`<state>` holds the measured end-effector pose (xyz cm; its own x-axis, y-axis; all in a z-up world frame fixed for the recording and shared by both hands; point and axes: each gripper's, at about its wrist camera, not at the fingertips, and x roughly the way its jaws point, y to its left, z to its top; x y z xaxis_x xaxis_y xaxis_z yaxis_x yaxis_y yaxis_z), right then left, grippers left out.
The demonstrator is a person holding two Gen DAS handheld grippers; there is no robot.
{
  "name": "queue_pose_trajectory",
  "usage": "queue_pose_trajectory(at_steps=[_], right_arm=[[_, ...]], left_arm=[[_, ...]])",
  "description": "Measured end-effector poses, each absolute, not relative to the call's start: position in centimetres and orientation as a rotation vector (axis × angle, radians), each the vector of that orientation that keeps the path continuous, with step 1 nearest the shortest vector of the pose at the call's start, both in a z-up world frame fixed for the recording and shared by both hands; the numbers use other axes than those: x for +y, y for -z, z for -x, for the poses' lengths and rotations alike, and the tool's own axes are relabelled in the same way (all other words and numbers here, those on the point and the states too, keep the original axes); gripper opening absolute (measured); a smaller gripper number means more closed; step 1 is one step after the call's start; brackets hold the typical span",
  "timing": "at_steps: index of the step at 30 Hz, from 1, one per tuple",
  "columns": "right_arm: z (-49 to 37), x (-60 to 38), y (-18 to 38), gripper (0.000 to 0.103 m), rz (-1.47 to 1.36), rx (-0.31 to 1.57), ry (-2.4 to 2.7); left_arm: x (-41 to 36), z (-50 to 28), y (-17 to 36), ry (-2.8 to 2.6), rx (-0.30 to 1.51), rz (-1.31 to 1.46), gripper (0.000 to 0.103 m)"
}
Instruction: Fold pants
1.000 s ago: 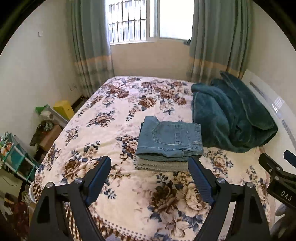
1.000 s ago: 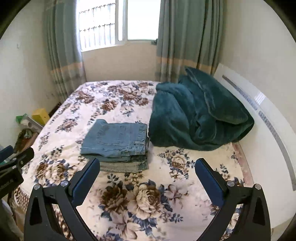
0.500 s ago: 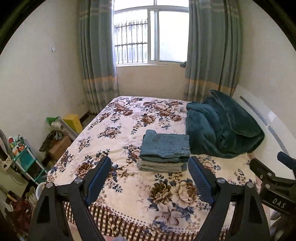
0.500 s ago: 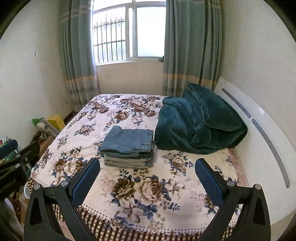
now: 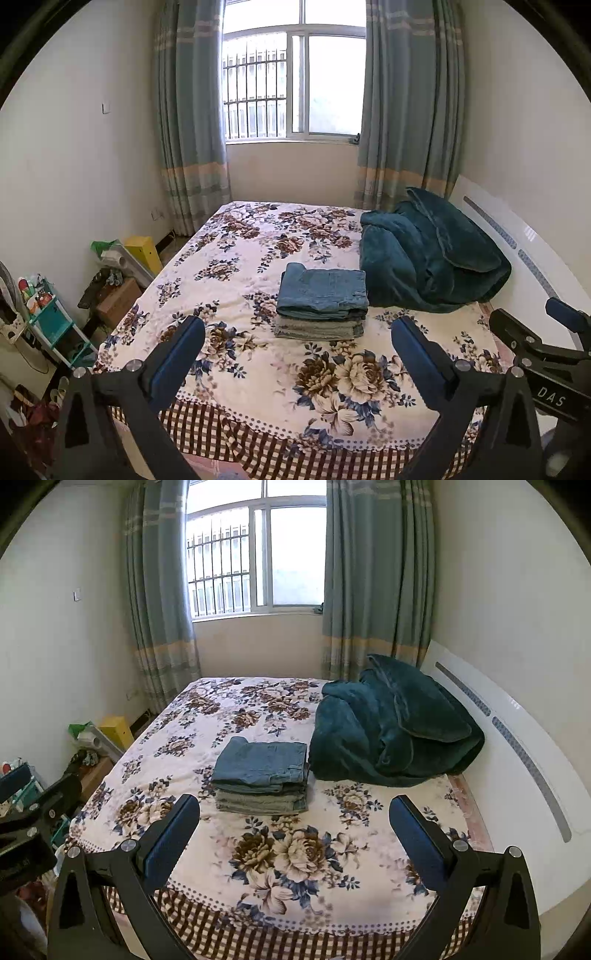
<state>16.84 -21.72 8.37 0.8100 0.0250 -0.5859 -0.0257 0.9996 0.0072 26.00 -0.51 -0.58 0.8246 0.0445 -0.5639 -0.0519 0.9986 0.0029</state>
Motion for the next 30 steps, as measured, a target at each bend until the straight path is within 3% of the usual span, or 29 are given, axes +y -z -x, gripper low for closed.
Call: queue_pose_trajectory(at_steps=[30], right_arm=[[-18.4, -20.3, -8.6, 0.103, 0.015, 0.636, -0.051]], left_arm=[[0.7, -24.6, 0.7, -0.106, 0.599, 0.020, 0.103]])
